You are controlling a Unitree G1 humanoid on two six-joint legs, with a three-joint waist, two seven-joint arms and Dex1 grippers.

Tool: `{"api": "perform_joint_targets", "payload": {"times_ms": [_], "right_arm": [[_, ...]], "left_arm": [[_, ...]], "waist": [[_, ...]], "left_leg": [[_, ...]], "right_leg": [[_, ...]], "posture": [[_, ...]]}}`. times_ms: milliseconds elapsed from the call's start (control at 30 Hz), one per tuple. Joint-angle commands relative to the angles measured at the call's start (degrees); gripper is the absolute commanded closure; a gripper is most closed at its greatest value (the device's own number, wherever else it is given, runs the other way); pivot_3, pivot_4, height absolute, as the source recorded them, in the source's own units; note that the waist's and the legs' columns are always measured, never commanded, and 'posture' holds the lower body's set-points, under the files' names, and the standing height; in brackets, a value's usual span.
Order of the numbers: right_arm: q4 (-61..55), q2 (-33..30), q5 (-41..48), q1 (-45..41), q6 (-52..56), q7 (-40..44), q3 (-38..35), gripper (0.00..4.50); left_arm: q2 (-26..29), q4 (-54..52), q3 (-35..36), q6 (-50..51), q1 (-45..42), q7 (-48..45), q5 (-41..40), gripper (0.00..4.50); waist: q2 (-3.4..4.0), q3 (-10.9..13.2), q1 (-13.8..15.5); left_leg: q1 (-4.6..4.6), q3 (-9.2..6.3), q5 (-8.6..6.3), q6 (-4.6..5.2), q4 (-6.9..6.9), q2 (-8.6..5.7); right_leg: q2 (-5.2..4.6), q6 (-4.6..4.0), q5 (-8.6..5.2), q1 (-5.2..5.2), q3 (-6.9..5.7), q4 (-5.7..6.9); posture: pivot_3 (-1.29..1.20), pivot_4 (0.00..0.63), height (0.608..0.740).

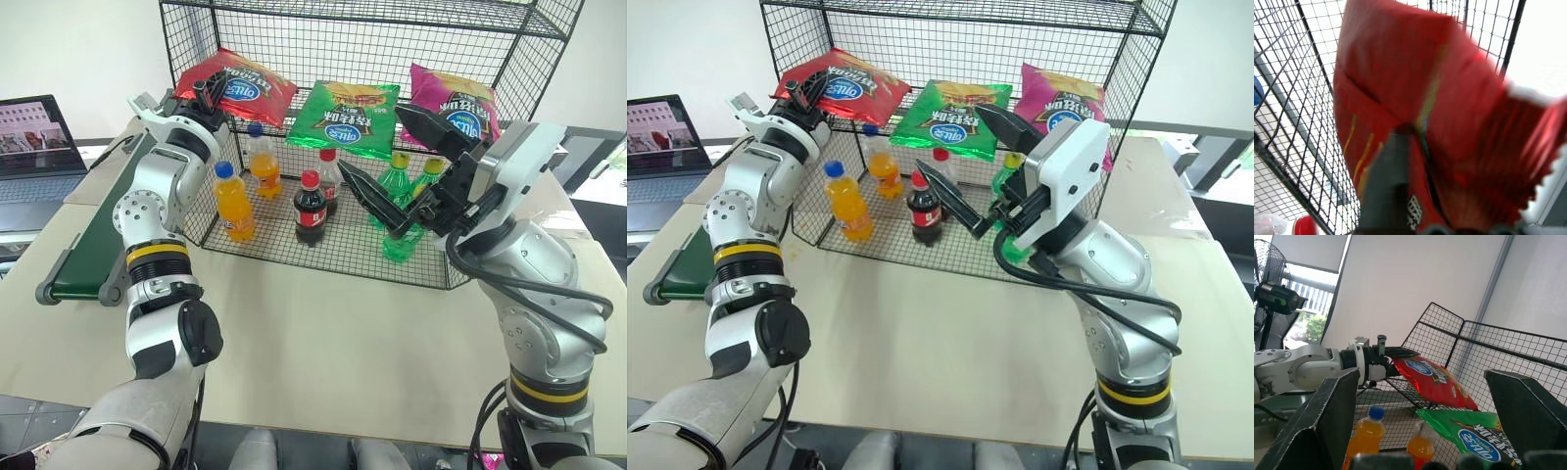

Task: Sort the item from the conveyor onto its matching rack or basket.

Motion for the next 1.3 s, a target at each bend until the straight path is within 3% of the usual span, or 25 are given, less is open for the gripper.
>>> {"api": "perform_joint_targets", "payload": {"times_ms": [33,133,367,467,533,633,767,1000,1100,1300], "right_arm": [[-0.8,0.5,0.1,0.0,-1.5,0.0,-0.4,0.0],[-1.1,0.7,0.0,0.7,-1.5,0.2,-0.3,0.0],[-2.8,0.7,0.2,4.6,-1.4,0.5,0.1,0.0],[-3.5,-0.6,-1.7,11.3,-3.7,2.3,0.7,0.0],[-3.5,-0.7,-2.5,15.3,-4.5,2.2,0.3,0.0],[-3.6,-0.3,-4.3,21.2,-4.7,1.0,0.4,0.0],[0.3,2.1,-10.2,30.6,-6.7,-3.0,2.5,0.0],[7.5,8.2,-18.7,36.8,-10.2,-11.0,3.3,0.0],[9.2,10.2,-20.9,37.4,-10.6,-14.0,2.9,0.0],[11.0,11.0,-22.3,39.0,-12.2,-14.9,1.7,0.0]], "left_arm": [[1.6,-0.7,1.4,1.9,-1.7,-0.6,0.0,1.39],[2.0,-4.2,2.6,4.2,0.3,1.6,-1.3,0.04],[3.7,-20.4,3.9,10.6,10.7,13.6,-8.6,0.01],[9.9,-28.9,0.9,16.6,18.7,13.3,-8.1,0.01],[15.6,-35.4,-1.4,20.3,25.4,6.9,-5.8,0.01],[24.2,-44.8,-6.2,22.0,37.0,-4.9,2.6,0.01],[29.7,-53.1,-18.9,11.7,52.7,-17.0,24.1,0.01],[22.9,-49.1,-32.3,-10.4,60.4,-20.8,51.5,0.01],[18.4,-45.0,-34.0,-16.0,59.0,-20.6,56.8,0.01],[14.9,-38.7,-34.8,-21.4,56.0,-24.5,62.5,0.01]], "waist": [[0.0,0.0,0.0],[0.0,0.0,0.0],[0.0,0.0,-0.2],[0.0,0.0,-0.3],[0.01,0.0,-0.5],[0.03,0.0,-0.6],[0.1,0.0,0.0],[0.05,0.0,-0.2],[0.06,0.0,-0.2],[0.05,0.0,-0.3]], "left_leg": [[0.0,0.0,0.0,0.0,0.0,0.0],[0.0,0.0,0.0,-0.01,0.0,0.01],[0.05,-0.01,0.03,-0.05,0.0,0.05],[0.11,-0.01,0.03,-0.06,0.01,0.05],[0.17,-0.01,0.03,-0.06,0.01,0.04],[0.21,0.01,0.09,-0.19,-0.03,0.03],[0.35,0.02,0.17,-0.33,-0.22,0.01],[0.13,0.05,0.18,-0.33,-0.28,0.05],[0.12,0.05,0.14,-0.27,-0.3,0.04],[0.11,0.05,0.11,-0.22,-0.29,0.03]], "right_leg": [[0.0,0.0,0.0,0.0,0.0,0.0],[0.0,0.0,0.0,0.0,-0.01,0.01],[-0.01,0.0,0.0,0.0,-0.01,0.17],[-0.01,0.0,0.0,-0.03,-0.01,0.36],[0.0,0.01,-0.01,-0.03,-0.01,0.44],[-0.01,-0.01,-0.03,-0.04,-0.01,0.43],[-0.07,-0.06,-0.09,0.04,-0.06,0.29],[-0.09,-0.16,-0.11,-0.08,-0.05,-0.02],[-0.09,-0.16,-0.11,-0.06,-0.05,-0.04],[-0.09,-0.14,-0.11,-0.04,-0.05,-0.05]], "posture": [[0.0,0.15,0.74],[0.0,0.15,0.74],[0.0,0.15,0.74],[0.0,0.15,0.74],[0.0,0.15,0.74],[0.0,0.15,0.74],[0.0,0.15,0.74],[0.0,0.15,0.74],[0.0,0.15,0.74],[0.0,0.15,0.74]]}}
